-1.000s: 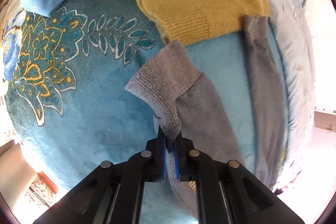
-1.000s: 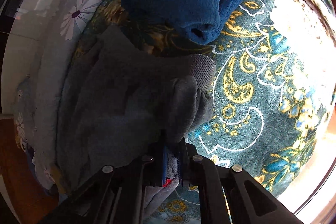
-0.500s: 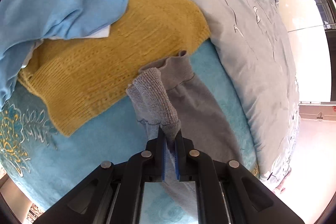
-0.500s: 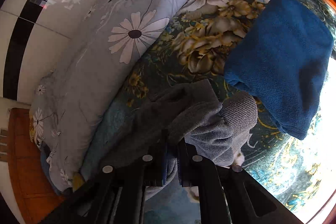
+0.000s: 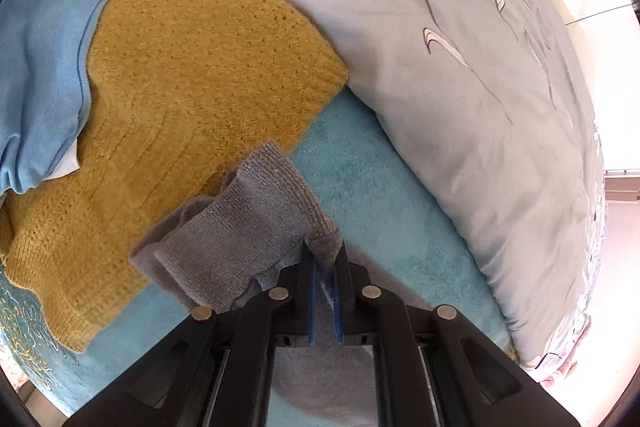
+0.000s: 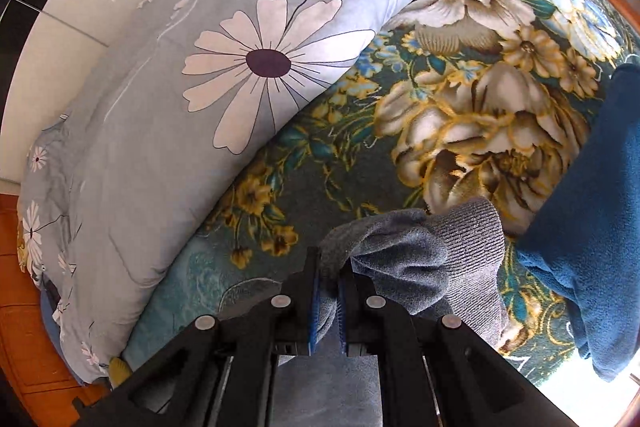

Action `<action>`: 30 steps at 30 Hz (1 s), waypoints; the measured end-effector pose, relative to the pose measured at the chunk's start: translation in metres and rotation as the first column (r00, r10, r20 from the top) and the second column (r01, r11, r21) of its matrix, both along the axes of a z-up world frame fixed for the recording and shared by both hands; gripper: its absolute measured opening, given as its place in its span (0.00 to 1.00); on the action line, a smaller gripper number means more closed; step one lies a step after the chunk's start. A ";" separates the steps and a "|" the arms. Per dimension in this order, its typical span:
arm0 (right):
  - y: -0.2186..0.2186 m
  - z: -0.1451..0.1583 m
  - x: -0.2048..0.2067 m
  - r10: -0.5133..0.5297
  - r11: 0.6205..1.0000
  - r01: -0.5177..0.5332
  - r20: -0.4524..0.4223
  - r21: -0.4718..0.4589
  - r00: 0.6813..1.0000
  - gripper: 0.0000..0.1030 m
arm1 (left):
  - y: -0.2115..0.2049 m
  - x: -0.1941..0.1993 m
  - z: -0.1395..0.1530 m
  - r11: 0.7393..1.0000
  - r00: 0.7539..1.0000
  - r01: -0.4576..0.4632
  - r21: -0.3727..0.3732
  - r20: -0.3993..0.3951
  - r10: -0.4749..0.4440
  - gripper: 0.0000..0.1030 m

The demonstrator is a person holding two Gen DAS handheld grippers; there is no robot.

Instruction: Fold clothes

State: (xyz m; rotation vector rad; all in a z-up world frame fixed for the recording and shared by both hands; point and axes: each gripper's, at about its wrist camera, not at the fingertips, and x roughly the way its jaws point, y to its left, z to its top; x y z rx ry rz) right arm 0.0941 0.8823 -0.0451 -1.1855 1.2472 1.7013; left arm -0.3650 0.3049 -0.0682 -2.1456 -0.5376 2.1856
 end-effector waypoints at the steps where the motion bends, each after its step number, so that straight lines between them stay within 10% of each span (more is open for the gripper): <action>1: 0.002 -0.006 -0.004 0.006 1.000 -0.006 0.015 -0.002 1.000 0.07 | 0.002 -0.002 -0.006 1.000 1.000 -0.001 -0.010 0.006 0.001 0.08; 10: 0.007 -0.042 -0.025 0.076 0.997 -0.076 0.113 -0.003 0.991 0.09 | 0.015 -0.006 -0.031 0.997 0.998 0.055 -0.049 0.014 -0.054 0.10; 13: 0.003 -0.040 -0.026 0.094 0.995 -0.096 0.118 0.016 0.989 0.09 | 0.010 -0.001 -0.022 0.999 0.999 0.045 0.028 0.020 -0.045 0.28; 20: -0.022 0.003 -0.013 0.152 0.984 -0.147 -0.041 0.104 0.987 0.71 | -0.027 0.048 0.038 0.994 0.987 0.092 0.053 -0.134 -0.084 0.60; 30: -0.101 0.032 0.044 0.109 0.992 -0.098 -0.152 0.081 0.982 0.74 | -0.087 0.095 -0.009 0.991 0.995 -0.047 0.128 -0.081 0.058 0.61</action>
